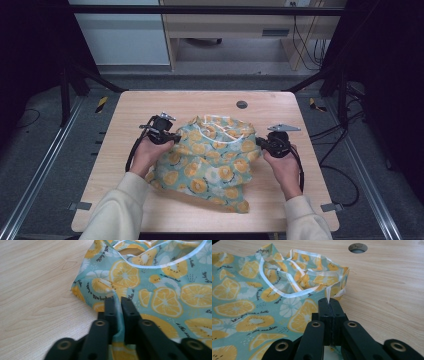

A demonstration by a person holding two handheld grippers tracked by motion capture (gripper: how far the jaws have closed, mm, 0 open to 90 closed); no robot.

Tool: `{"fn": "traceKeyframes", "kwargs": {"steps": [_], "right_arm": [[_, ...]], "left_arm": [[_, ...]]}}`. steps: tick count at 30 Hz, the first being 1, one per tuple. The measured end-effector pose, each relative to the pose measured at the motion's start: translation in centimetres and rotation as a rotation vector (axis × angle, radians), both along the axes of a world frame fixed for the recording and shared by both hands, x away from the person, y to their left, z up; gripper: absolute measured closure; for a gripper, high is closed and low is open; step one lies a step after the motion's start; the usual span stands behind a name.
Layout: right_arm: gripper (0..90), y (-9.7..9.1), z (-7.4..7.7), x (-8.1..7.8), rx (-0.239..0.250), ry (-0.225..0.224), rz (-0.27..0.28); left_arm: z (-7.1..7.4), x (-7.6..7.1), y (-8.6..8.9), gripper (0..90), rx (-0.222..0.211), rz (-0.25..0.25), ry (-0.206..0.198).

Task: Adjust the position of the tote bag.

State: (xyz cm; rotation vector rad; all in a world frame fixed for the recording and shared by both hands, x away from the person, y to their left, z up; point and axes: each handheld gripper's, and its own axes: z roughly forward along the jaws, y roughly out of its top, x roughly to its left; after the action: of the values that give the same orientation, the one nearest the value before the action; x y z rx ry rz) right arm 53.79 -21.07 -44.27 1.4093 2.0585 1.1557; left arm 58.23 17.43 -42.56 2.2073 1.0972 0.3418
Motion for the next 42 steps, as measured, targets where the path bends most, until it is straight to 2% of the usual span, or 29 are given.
{"fn": "traceKeyframes", "kwargs": {"steps": [1, 3, 4, 8, 9, 11, 13, 15, 24, 29, 33, 42], "right_arm": [[90.0, -0.1, 0.1, -0.1, 0.003, -0.005, -0.001], [90.0, -0.4, 0.4, -0.2, 0.001, -0.013, -0.004], [90.0, -0.4, 0.4, -0.2, 0.001, -0.013, -0.004], [90.0, -1.2, 1.1, -0.2, 0.001, -0.030, -0.007], [90.0, -1.2, 1.2, -0.2, 0.000, -0.031, -0.005], [90.0, -1.2, 1.5, -0.2, -0.009, -0.035, 0.001], [90.0, -1.1, 1.6, -0.2, -0.011, -0.040, 0.002], [90.0, -1.1, 2.1, -0.1, -0.021, -0.051, 0.010], [90.0, -1.1, 3.0, -0.1, -0.017, -0.056, 0.023], [90.0, -1.2, 3.7, -0.1, -0.019, -0.069, 0.033], [90.0, -1.3, 4.3, 0.0, -0.024, -0.078, 0.038], [90.0, -1.3, 5.8, -0.4, -0.028, -0.130, 0.060]], "left_arm": [[0.0, 0.0, 0.0, 88.6, 0.000, 0.000, 0.000], [0.3, -0.6, 0.3, 90.0, 0.016, -0.003, -0.038], [0.3, -0.6, 0.3, 90.0, 0.016, -0.003, -0.038], [1.3, -1.4, 1.1, 90.0, 0.002, 0.021, -0.101], [1.3, -1.4, 1.1, 90.0, 0.002, 0.021, -0.101], [1.8, -1.7, 1.3, 90.0, 0.013, 0.024, -0.130], [1.9, -1.8, 1.4, 90.0, 0.008, 0.029, -0.142], [2.1, -1.9, 1.7, 90.0, -0.016, 0.039, -0.162], [2.4, -2.4, 2.2, 90.0, -0.040, 0.041, -0.185], [2.7, -2.4, 2.6, 90.0, -0.075, 0.047, -0.192], [3.0, -2.5, 2.6, 90.0, -0.073, 0.040, -0.209], [3.8, -3.1, 3.1, 90.0, -0.101, 0.037, -0.245]]}}
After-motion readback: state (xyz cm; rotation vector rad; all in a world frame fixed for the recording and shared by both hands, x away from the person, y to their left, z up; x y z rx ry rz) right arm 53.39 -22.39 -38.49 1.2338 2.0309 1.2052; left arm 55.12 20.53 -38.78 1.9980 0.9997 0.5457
